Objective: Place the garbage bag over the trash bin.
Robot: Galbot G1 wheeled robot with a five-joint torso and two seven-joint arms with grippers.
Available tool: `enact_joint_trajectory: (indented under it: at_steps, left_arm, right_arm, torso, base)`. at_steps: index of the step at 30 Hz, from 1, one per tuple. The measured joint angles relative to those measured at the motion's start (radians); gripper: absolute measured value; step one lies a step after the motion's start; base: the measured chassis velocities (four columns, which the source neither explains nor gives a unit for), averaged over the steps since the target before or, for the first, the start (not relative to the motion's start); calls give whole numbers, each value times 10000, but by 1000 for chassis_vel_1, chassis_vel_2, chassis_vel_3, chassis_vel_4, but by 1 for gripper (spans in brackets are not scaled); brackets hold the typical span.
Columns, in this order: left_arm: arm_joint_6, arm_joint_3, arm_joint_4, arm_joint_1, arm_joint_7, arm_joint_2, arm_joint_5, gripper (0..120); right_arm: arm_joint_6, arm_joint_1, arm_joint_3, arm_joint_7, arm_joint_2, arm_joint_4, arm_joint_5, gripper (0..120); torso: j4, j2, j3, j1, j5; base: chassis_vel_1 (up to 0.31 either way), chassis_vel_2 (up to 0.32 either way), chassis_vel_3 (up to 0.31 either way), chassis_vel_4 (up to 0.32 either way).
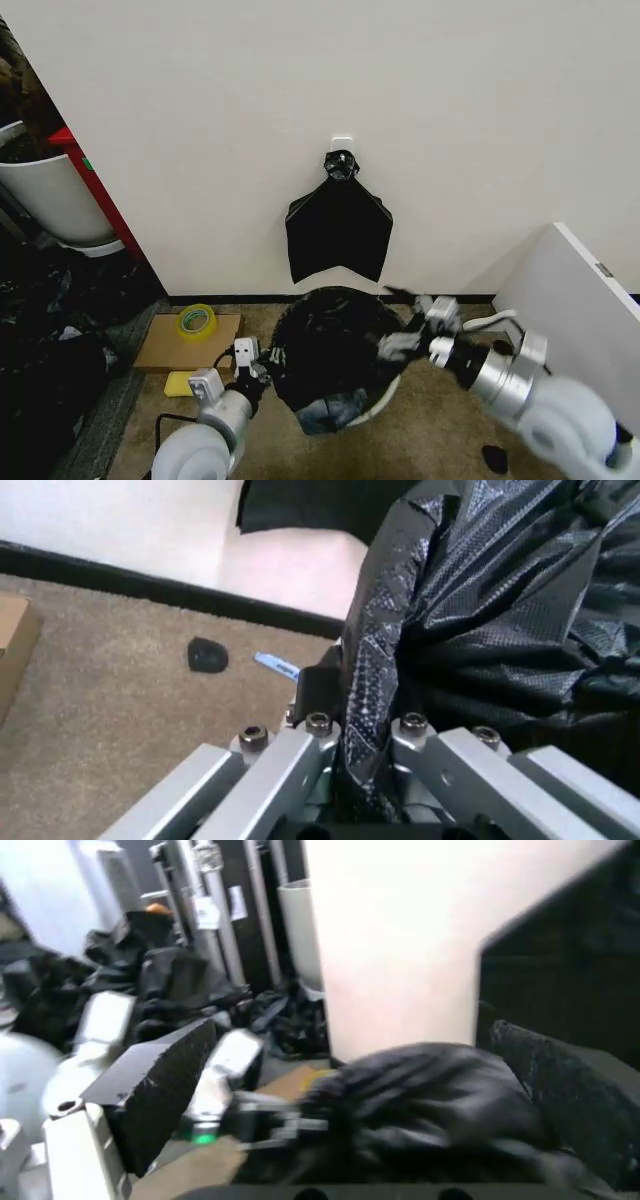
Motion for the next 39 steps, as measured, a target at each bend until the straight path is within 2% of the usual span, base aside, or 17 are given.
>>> enact_joint_trajectory:
  at_steps: [3,7,14,20,27,28,29,32,34,36,37,39]
  left_arm:
    - [224,-11,74,-110,-164,63,-79,1]
    - [826,-71,247,-317,-550,187,-81,1]
    - [1081,-61,66,-349,-641,407,122,1]
    - [1056,4,-57,-204,-529,541,359,1]
    - [924,30,-127,-70,-368,508,673,1]
    - [914,29,-127,-65,-364,515,712,1]
    - [914,29,-127,-65,-364,515,712,1]
    - [890,34,-200,-94,-302,645,763,1]
    - [889,49,-222,-113,-295,657,766,1]
    - [889,80,-255,-127,-289,667,813,1]
    - [889,80,-255,-127,-289,667,813,1]
    - [889,99,-303,-122,-279,658,869,1]
  right_arm:
    - [239,-438,-70,-159,5,188,-691,100]
    - [1011,-830,-338,-645,-106,-72,-2547,100]
    - [1199,-872,-725,-1261,-407,-579,-3544,100]
    - [1162,-743,-1066,-1498,-490,-909,-3763,98]
    - [646,-411,-1596,-1405,-515,-1144,-3571,71]
    - [462,-349,-1608,-1421,-559,-1097,-3371,66]
    - [462,-349,-1608,-1421,-559,-1097,-3371,66]
    - [171,-183,-1604,-1643,-808,-1158,-3288,51]
    - [133,-183,-1600,-1701,-880,-1178,-3306,48]
    - [-22,-175,-1571,-1781,-1009,-1224,-3292,38]
    - [-22,-175,-1571,-1781,-1009,-1224,-3292,38]
    - [-179,-97,-1534,-1856,-1139,-1316,-3291,26]
  torso:
    - [0,0,0,0,2]
    - [1,0,2,0,3]
    - [1,0,2,0,2]
    - [2,0,2,0,3]
    - [2,0,2,0,3]
    - [1,0,2,0,1]
    - [1,0,2,0,1]
    - [2,0,2,0,2]
    - [1,0,2,0,2]
    - [1,0,2,0,4]
    - [1,0,2,0,4]
    - [2,0,2,0,3]
  base:
    - [0,0,0,0]
    - [0,0,0,0]
    - [0,0,0,0]
    - [0,0,0,0]
    - [0,0,0,0]
    - [0,0,0,0]
    - [0,0,0,0]
    - [0,0,0,0]
    - [0,0,0,0]
    - [0,0,0,0]
    - [0,0,0,0]
    - [0,0,0,0]
